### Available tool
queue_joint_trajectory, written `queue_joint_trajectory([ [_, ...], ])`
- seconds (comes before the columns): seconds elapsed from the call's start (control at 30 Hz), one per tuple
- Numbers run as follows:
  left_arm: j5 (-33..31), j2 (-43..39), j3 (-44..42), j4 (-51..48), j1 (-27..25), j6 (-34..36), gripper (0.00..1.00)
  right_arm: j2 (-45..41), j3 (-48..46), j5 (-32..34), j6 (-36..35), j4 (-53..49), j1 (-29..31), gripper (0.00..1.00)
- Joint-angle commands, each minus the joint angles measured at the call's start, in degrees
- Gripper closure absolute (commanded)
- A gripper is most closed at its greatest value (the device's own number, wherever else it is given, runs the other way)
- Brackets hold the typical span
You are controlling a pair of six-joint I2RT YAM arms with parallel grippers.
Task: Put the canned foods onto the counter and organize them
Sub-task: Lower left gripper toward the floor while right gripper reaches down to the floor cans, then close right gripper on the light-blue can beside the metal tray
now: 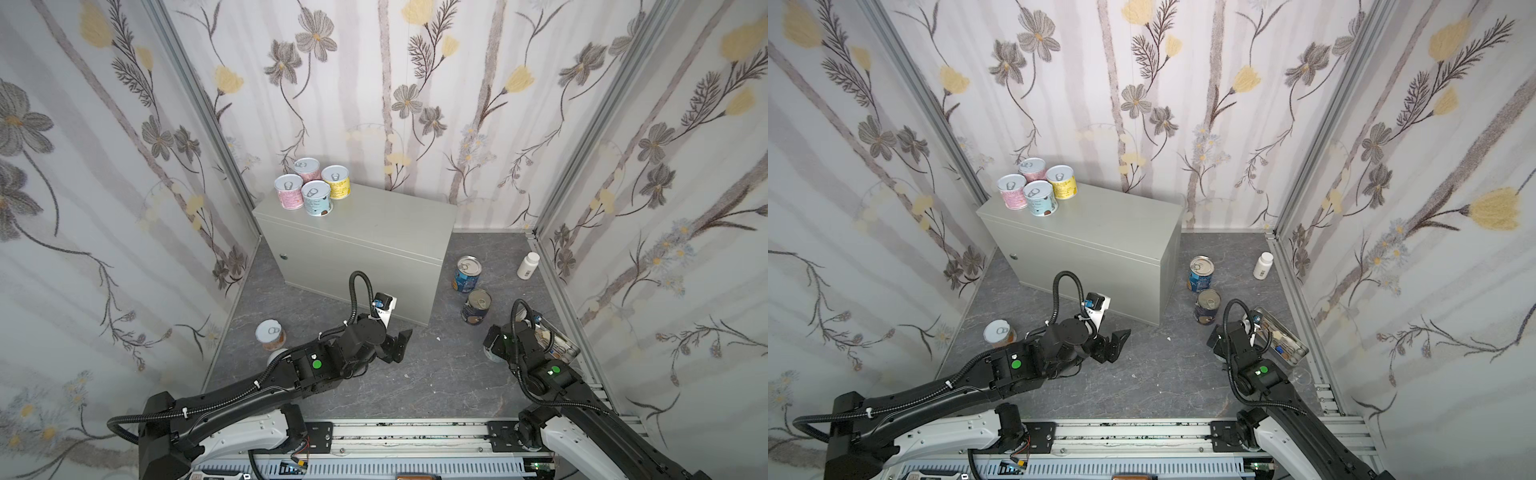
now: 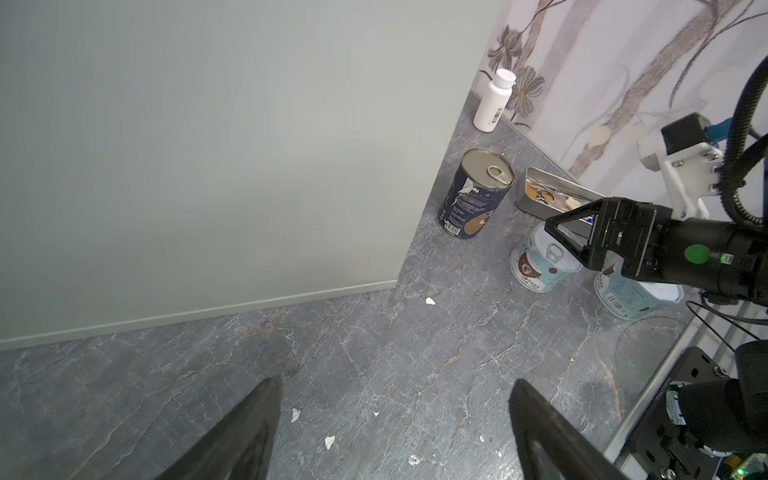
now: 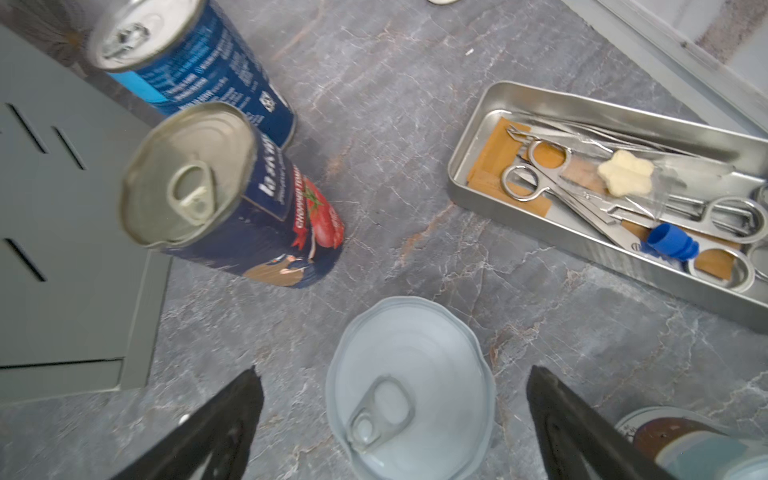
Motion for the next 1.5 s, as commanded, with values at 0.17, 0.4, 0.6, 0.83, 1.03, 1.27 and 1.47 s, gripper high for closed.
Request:
queue_joint_trajectory([
  [0.17, -1.9, -0.5, -5.1, 7.3, -0.1, -2.5, 0.03, 8.1, -0.9, 1.9, 3.8, 7.4, -1.0, 0.0],
  [0.4, -3.4, -1.9, -7.7, 8.2, 0.0, -3.9, 0.0, 12.7, -0.7, 1.0, 4.0, 10.2, -1.1, 0.0],
  [0.6, -5.0, -4.1, -8.2, 8.2, -0.1, -2.6, 0.0, 16.2, -0.4, -0.2, 4.8, 12.3, -1.0, 0.0],
  [0.83, -5.6, -4.9, -7.4, 8.2, 0.1, -0.1, 0.0, 20.5, -0.7, -2.8, 3.4, 16.2, -1.0, 0.02],
  [1.03, -5.7, -5.4, -7.5, 8.2, 0.9, 0.8, 0.0, 23.8, 0.0, -4.3, 2.2, 18.0, -0.8, 0.15],
  [1.27, -5.4, -7.4, -8.6, 8.2, 2.3, 1.4, 0.0, 24.9, 0.7, -4.9, 1.0, 18.0, -0.4, 0.35],
  [1.47, -4.5, -9.0, -8.7, 8.1, 3.3, 2.2, 0.0, 23.6, 0.8, -6.2, -0.2, 17.8, -0.1, 0.4],
])
